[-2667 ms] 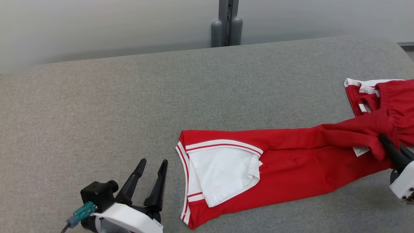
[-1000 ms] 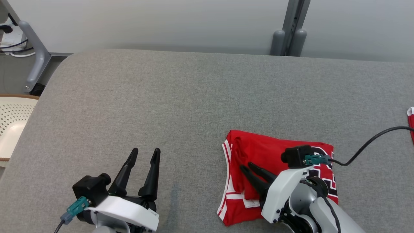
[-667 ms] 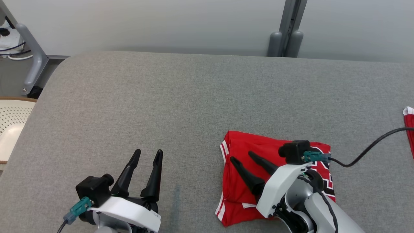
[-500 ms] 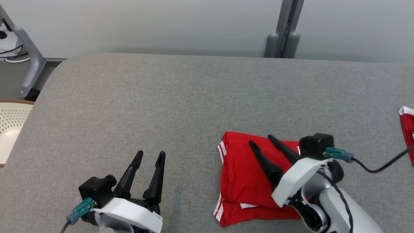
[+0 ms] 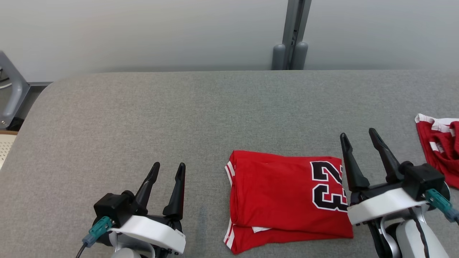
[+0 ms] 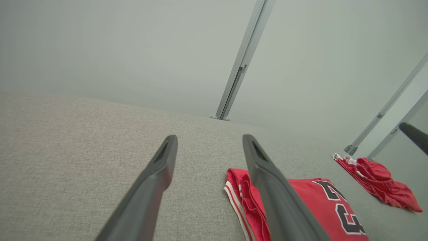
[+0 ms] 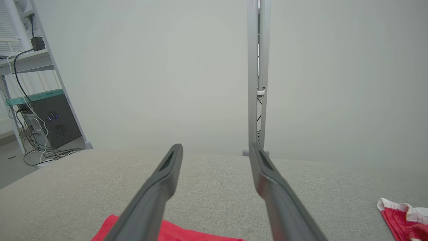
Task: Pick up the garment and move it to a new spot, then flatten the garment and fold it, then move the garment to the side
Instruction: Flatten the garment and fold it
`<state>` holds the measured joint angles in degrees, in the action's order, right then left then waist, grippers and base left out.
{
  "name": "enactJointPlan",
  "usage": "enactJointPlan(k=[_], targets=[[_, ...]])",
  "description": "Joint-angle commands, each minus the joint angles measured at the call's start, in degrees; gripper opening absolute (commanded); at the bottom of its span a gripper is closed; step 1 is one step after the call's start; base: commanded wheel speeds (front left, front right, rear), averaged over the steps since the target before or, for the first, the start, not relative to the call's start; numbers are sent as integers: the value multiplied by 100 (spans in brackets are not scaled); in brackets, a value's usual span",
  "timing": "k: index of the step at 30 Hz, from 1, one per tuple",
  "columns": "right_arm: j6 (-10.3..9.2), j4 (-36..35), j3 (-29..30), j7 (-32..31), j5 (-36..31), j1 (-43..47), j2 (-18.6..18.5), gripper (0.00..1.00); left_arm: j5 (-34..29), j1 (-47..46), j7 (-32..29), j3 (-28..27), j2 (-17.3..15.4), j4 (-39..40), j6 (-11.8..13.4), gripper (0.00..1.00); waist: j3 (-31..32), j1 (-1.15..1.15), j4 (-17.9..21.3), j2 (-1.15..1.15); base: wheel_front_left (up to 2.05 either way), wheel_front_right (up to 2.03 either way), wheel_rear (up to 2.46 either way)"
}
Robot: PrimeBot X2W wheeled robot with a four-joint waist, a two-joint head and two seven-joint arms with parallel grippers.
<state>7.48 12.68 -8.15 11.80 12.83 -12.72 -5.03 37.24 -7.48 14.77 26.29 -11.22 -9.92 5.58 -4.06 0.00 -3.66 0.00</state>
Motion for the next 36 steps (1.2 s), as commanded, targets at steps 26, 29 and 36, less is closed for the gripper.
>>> enactJointPlan(k=[26,29,36], targets=[[3,-522,529,348,49,974,201,100,-1519,602,47,-1309,605,-276,-313,100,140,0,214,0,0,0,0],[3,-496,521,348,50,962,201,100,-1600,559,47,-1362,654,-270,-384,100,142,0,190,0,0,0,0],[3,-430,505,345,36,908,201,100,-1731,511,47,-1452,731,-312,-507,100,141,0,195,0,0,0,0]])
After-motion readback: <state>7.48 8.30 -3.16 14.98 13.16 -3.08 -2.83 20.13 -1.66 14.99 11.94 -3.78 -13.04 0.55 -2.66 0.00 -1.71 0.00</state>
